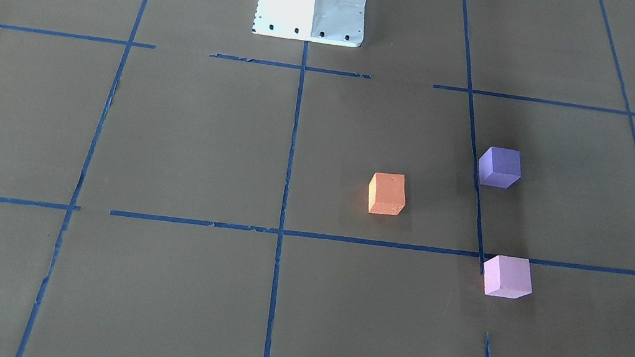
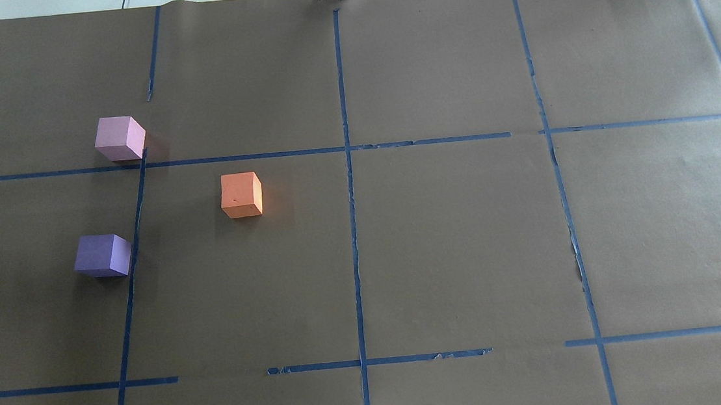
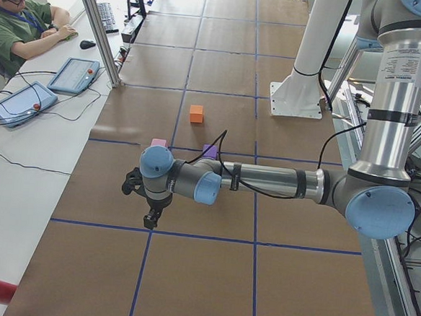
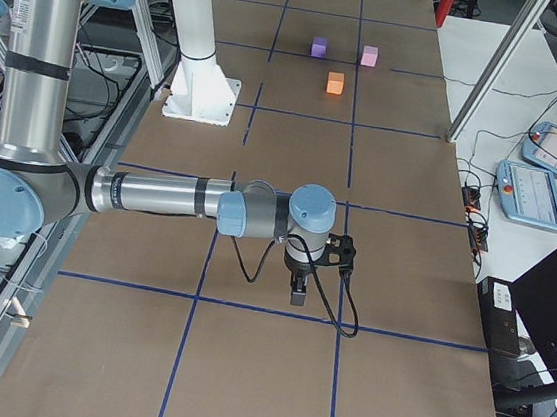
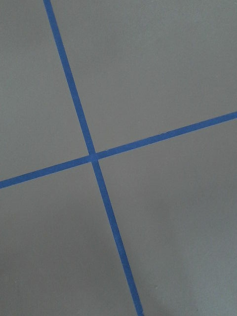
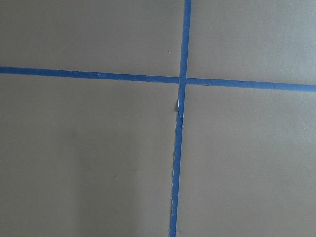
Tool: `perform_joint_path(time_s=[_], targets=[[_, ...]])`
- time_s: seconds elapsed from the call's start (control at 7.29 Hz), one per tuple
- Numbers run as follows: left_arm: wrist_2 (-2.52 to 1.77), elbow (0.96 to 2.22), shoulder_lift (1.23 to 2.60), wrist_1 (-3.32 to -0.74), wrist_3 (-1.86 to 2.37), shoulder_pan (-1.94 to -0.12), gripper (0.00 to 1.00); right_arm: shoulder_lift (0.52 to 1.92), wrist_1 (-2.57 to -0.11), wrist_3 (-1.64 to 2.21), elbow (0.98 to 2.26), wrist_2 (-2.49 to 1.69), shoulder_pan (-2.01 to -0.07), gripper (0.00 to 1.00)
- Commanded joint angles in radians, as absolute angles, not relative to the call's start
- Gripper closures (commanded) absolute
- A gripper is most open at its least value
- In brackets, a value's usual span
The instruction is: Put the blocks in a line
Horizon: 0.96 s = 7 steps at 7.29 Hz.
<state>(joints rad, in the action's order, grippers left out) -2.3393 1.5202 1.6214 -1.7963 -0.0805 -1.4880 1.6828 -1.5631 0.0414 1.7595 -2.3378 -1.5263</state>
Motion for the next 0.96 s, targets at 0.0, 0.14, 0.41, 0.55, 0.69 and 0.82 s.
perform_joint_path(time_s=[0.0,0.14,0.41,0.55,0.69,0.82], targets=[[-2.341,1.525,1.623,-1.798,-0.083,-1.488,0.0,1.683,-1.563,0.041,1.759,-2.338,-1.526,0.0],[-2.338,1.526,1.629,-1.798,-0.078,-1.488,0.0,1.683,-1.563,0.041,1.759,-2.338,-1.526,0.0],[-2.341,1.548,1.637,-1.796,-0.078,-1.482,0.0,1.683,-1.563,0.041,1.759,-2.338,-1.526,0.0],[-2.341,1.607,1.641,-1.796,-0.078,-1.451,0.0,1.683,-1.563,0.041,1.759,-2.338,-1.526,0.0],[-2.339,1.661,1.652,-1.786,-0.052,-1.407,0.0,1.683,-1.563,0.041,1.759,-2.338,-1.526,0.0],[-2.341,1.686,1.657,-1.799,0.088,-1.396,0.0,1.683,-1.563,0.041,1.759,-2.338,-1.526,0.0]])
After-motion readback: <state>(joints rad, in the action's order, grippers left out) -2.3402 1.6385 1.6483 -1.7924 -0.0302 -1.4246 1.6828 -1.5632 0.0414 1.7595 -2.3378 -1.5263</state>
